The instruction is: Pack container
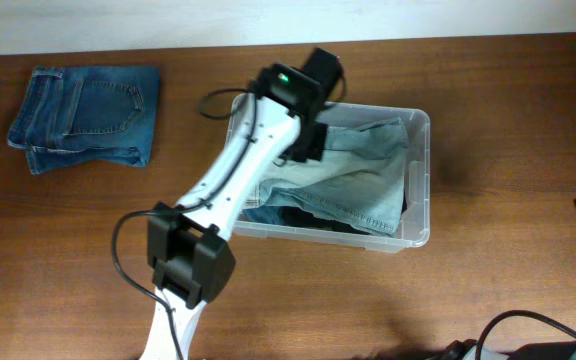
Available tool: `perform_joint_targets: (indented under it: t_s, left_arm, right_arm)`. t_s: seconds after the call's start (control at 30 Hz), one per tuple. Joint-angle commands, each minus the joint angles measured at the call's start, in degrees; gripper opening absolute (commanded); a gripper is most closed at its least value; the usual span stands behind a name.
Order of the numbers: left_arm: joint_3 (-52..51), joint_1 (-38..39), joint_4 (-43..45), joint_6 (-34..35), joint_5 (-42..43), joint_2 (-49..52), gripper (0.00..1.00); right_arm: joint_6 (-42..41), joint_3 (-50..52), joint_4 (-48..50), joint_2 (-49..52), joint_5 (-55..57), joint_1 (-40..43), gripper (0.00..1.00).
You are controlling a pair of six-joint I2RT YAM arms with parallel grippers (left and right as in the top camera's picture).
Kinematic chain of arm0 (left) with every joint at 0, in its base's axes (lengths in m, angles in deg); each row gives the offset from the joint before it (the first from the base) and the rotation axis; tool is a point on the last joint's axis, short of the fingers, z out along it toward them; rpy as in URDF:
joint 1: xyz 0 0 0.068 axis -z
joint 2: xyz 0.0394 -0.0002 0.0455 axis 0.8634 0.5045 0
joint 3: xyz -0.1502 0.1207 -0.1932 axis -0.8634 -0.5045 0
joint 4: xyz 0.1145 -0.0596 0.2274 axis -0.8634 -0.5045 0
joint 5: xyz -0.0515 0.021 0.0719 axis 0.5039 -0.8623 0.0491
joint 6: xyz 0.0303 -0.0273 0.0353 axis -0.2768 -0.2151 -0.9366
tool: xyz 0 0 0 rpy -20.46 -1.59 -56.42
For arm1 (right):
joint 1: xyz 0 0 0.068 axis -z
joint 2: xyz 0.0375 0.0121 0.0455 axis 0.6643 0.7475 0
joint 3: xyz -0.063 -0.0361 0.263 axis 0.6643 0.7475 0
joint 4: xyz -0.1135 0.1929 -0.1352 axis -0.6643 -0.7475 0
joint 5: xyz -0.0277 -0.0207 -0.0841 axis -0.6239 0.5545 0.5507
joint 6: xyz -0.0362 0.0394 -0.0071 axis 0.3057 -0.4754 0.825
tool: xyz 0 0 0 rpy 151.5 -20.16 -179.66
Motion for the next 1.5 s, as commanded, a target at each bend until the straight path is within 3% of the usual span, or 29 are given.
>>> perform_joint_targets:
  t_s: [0.0,0.37,0.83,1.0,1.27,1.47]
  left_arm:
    - [-3.6,1.6,2.0,0.6,1.9,1.7,0.07]
    - [-8.2,4.2,9.8,-0.4,2.9,7.6,0.07]
    - [11.6,6.2,3.5,-0.7,4.7,5.0,0.07]
    - [8.4,8.7,4.3,2.1,4.7,5.9,0.07]
    - [-7.0,13.8,11.8,2.3,7.3,6.4,0.07]
    - [-10.6,16.5,14.5,2.3,7.2,6.4,0.07]
  right_arm:
    - [-0.5,0.2,0.0,0.0,0.3,0.2,0.98]
    - [-0.5,0.2,0.0,0.0,0.3,0.2,0.98]
    - [-0.5,0.2,0.0,0.0,0.3,0.2,0.98]
    - [-0.5,0.2,0.0,0.0,0.3,0.2,0.98]
    - [-0.5,0.2,0.0,0.0,0.3,0.2,0.98]
    - [-0.5,0.2,0.0,0.0,0.3,0.2,0.98]
